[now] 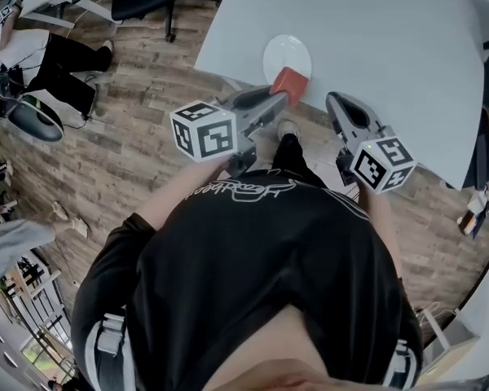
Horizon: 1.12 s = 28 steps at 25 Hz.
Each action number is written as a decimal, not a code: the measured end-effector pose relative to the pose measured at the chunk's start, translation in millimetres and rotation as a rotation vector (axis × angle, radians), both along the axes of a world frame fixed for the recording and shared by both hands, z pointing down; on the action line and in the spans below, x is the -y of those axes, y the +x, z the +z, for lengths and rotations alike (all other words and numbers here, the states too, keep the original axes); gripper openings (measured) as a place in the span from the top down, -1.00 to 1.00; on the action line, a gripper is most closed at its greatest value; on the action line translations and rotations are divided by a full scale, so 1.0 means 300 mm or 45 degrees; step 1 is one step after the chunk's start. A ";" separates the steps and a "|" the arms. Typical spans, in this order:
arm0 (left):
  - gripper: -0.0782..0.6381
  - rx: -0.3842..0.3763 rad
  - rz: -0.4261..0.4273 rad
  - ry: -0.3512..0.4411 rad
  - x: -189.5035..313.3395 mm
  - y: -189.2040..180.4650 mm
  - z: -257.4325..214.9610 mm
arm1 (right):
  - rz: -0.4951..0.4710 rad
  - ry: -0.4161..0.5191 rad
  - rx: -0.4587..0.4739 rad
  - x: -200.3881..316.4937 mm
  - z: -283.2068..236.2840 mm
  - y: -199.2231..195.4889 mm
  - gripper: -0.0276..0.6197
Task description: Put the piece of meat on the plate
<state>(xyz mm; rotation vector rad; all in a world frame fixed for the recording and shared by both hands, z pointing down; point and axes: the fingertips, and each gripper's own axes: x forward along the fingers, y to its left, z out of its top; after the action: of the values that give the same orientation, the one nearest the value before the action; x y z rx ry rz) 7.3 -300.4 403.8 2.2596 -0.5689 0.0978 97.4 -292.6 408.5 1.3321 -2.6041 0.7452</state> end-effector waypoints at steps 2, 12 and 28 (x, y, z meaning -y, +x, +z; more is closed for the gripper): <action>0.55 0.010 -0.006 -0.013 0.028 0.025 0.014 | -0.008 -0.007 0.007 0.038 0.008 0.027 0.89; 0.55 0.100 -0.061 -0.124 0.191 0.067 0.135 | -0.065 -0.066 0.037 0.234 0.065 0.066 0.89; 0.55 0.288 -0.042 -0.167 0.265 0.080 0.319 | -0.112 -0.134 0.067 0.364 0.145 0.079 0.89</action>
<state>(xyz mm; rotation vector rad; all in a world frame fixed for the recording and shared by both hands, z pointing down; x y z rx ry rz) 31.3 -379.8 499.5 2.1246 -0.6973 0.3672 121.1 -401.8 452.0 1.1765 -2.6040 0.9003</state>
